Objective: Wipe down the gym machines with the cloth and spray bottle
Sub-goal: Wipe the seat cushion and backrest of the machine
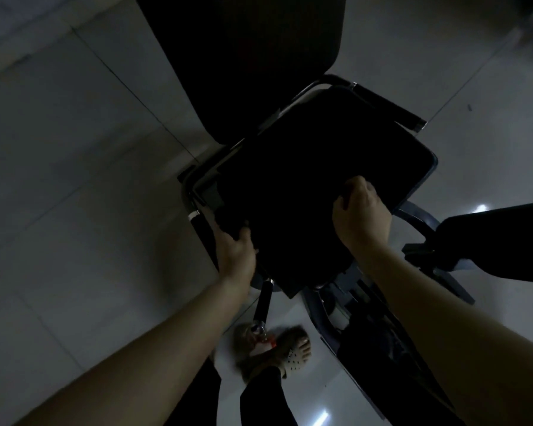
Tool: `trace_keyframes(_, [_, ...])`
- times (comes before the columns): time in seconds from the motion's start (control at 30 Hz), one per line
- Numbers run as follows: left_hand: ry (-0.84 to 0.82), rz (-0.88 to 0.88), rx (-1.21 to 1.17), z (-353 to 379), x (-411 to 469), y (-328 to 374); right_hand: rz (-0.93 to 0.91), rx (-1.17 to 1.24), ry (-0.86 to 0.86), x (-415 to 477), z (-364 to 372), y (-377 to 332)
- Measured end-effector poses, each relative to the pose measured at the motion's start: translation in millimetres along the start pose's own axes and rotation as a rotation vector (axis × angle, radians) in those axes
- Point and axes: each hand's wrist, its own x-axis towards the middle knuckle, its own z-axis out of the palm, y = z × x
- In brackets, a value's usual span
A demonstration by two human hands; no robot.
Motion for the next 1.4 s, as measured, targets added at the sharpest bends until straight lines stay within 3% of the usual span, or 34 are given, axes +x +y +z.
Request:
trace_keyframes(0.07, [-0.048, 0.020, 0.037, -5, -5, 1, -0.094, -0.066, 0.011, 22, 4, 1])
trace_keyframes(0.2, [0.228, 0.119, 0.307, -21, 52, 33, -0.130, -0.254, -0.082, 36, 10, 15])
trace_keyframes(0.33, [-0.006, 0.342, 0.480, 0, 86, 57, -0.121, -0.375, -0.110, 30, 20, 16])
trace_keyframes(0.47, [-0.136, 0.437, 0.777, 16, 109, 77, -0.113, -0.364, -0.109, 33, 17, 16])
trace_keyframes(0.57, [-0.141, 0.544, 0.775, 7, 114, 68, -0.122, -0.377, -0.141, 32, 15, 15])
trace_keyframes(0.73, [-0.126, 0.193, 0.900, 1, 126, 86, -0.209, -0.364, -0.203, 63, -4, 27])
trace_keyframes(0.87, [-0.074, 0.387, 0.921, 49, 132, 101, -0.170, -0.373, -0.180, 73, 2, 42])
trace_keyframes(0.97, [0.070, 0.450, 1.019, 104, 137, 118, -0.179, -0.353, -0.199, 74, 4, 42])
trace_keyframes(1.1, [0.029, 0.503, 1.041, 169, 152, 145, -0.165, -0.356, -0.186, 75, 1, 39])
trace_keyframes(1.2, [0.002, 0.558, 1.054, 168, 157, 146, -0.171, -0.350, -0.200, 76, 1, 39])
trace_keyframes(1.4, [0.089, 0.492, 1.104, 128, 145, 124, -0.159, -0.327, -0.231, 76, -4, 36])
